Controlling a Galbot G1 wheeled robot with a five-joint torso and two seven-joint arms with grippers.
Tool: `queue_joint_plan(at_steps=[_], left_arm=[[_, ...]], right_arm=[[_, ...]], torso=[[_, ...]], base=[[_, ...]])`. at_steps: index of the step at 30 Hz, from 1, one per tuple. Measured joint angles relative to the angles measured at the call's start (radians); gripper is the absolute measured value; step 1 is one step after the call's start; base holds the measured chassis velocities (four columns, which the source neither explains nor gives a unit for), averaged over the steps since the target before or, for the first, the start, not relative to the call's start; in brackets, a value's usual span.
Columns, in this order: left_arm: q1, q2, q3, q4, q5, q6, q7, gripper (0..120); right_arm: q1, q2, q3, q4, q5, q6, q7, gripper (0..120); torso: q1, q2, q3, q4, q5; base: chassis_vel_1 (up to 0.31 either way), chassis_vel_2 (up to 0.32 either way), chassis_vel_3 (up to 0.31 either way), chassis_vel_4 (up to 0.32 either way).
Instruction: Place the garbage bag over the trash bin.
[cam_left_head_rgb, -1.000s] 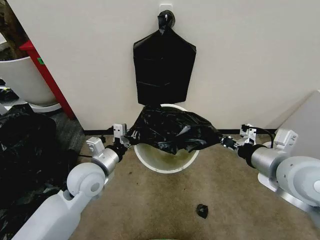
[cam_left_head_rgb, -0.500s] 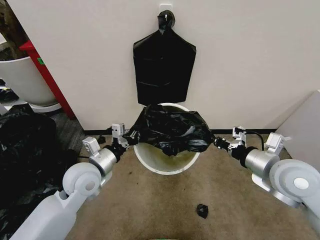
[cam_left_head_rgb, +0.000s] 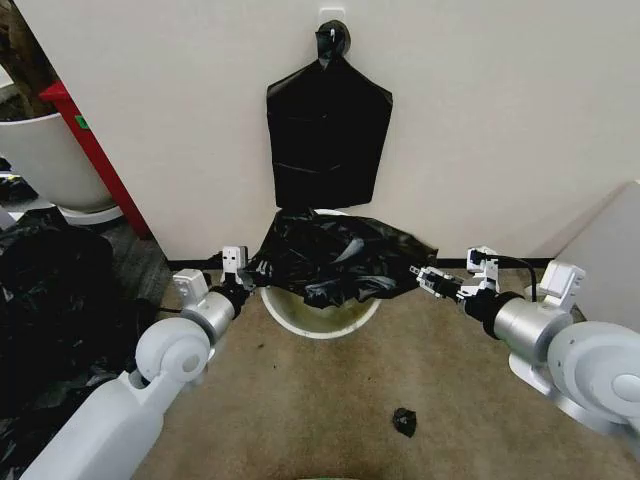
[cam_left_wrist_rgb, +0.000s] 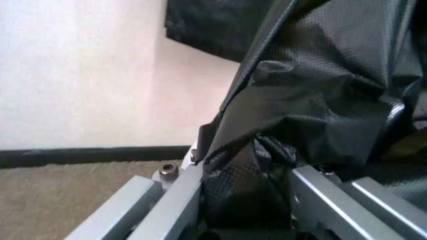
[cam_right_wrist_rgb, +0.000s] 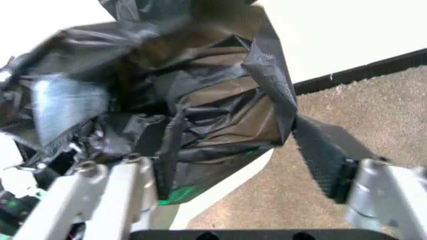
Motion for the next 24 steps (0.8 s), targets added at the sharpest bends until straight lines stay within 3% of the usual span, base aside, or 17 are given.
queue_joint_plan(at_steps=[6,10,14,17,24], left_arm=[[-0.002,-0.001,0.007,0.002,-0.006,-0.005,-0.04,1],[-0.006,0.003,0.022,-0.011,-0.002,-0.053,-0.045,1],[-0.014,0.005,0.033,-0.017,0.003,-0.085,-0.052,1],[-0.043,0.0,0.05,-0.007,0.023,-0.127,-0.062,1],[-0.077,-0.018,0.072,0.015,0.061,-0.169,-0.082,1]], right_arm=[[0.029,0.0,0.009,0.041,0.063,0.044,0.08,83],[0.117,0.001,-0.022,0.061,0.202,0.23,0.182,98],[0.166,0.009,-0.039,0.061,0.31,0.349,0.204,100],[0.2,0.024,-0.055,0.061,0.486,0.489,0.209,100],[0.189,0.063,-0.099,0.061,0.55,0.547,0.209,100]], torso=[[0.0,0.0,0.0,0.0,0.0],[0.0,0.0,0.0,0.0,0.0001],[0.0,0.0,0.0,0.0002,0.0],[0.0,0.0,0.0,0.0,0.0],[0.0,0.0,0.0,-0.0002,0.0]], base=[[0.0,0.0,0.0,0.0],[0.0,0.0,0.0,0.0],[0.0,0.0,0.0,0.0],[0.0,0.0,0.0,0.0],[0.0,0.0,0.0,0.0]])
